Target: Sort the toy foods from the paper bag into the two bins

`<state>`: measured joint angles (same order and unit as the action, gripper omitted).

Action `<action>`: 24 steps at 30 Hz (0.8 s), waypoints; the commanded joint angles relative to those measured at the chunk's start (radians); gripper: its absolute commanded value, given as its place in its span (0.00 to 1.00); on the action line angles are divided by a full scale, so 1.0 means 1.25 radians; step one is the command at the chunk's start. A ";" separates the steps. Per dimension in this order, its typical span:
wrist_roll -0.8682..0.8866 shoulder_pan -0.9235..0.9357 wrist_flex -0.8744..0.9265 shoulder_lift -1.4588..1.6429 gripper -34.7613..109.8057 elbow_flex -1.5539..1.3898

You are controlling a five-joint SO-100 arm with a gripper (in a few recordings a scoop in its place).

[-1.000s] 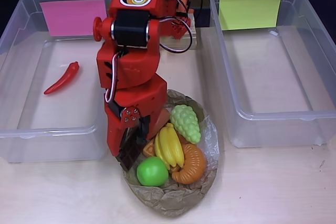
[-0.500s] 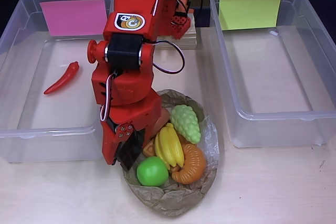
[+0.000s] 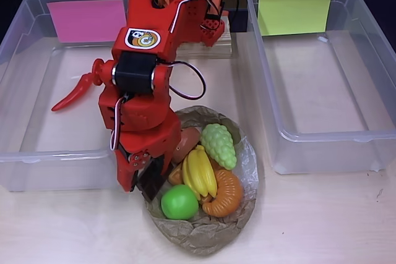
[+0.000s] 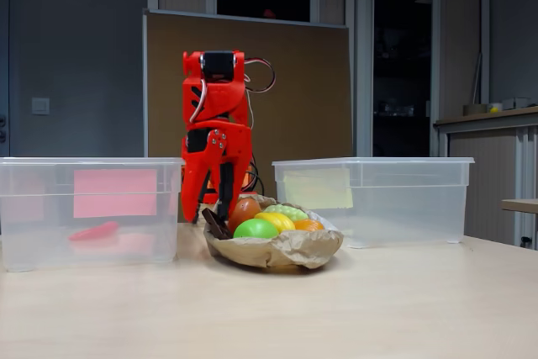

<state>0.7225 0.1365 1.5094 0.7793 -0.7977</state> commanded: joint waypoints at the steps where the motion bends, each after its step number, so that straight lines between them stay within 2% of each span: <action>1: 0.006 0.017 0.020 0.011 0.37 0.018; 6: 0.020 0.012 0.034 0.011 0.32 0.018; 9: 0.022 0.009 0.036 0.011 0.25 0.026; 15: 0.021 -0.002 0.067 -0.002 0.24 0.092; 24: 0.011 -0.037 0.220 -0.040 0.24 0.382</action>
<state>0.7332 0.1028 1.7288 0.7010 -0.4203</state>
